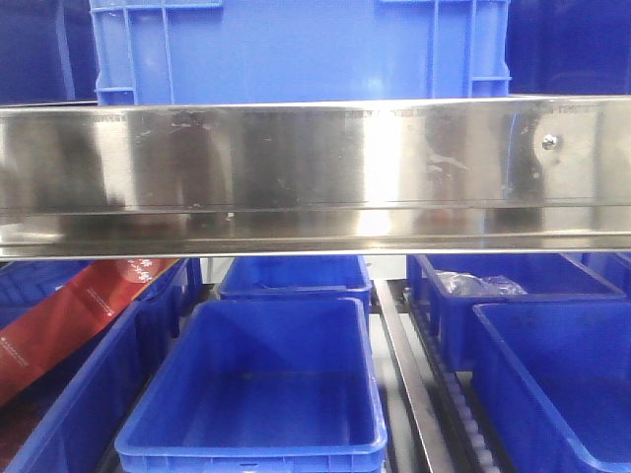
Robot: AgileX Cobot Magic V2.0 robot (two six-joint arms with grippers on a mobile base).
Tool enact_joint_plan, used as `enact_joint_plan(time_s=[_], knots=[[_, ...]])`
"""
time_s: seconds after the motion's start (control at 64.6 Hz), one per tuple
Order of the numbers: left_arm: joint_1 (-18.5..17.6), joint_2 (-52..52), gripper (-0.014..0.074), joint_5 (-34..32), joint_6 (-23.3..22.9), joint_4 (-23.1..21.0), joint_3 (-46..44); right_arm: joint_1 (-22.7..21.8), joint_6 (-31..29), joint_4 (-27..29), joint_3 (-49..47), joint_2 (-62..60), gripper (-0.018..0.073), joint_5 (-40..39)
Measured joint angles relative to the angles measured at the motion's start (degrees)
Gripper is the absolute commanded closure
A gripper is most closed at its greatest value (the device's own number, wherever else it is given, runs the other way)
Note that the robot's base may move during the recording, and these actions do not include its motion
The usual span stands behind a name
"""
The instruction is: Place valve from conveyor to right shelf box
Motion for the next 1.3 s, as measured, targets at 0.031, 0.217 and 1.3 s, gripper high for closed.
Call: enact_joint_plan(time_s=[0.031, 0.217, 1.3], knots=[[0.00, -0.37, 0.0708, 0.93, 0.00, 0.12, 0.29, 0.00, 0.00, 0.00, 0.00, -0.10, 0.0721, 0.00], [0.00, -0.60, 0.0708, 3.04, 0.00, 0.23, 0.48, 0.00, 0.00, 0.00, 0.00, -0.10, 0.0721, -0.15], [0.00, -0.60, 0.0708, 2.74, 0.00, 0.23, 0.48, -6.60, -0.11, -1.50, 3.01, -7.59, 0.0721, 2.66]])
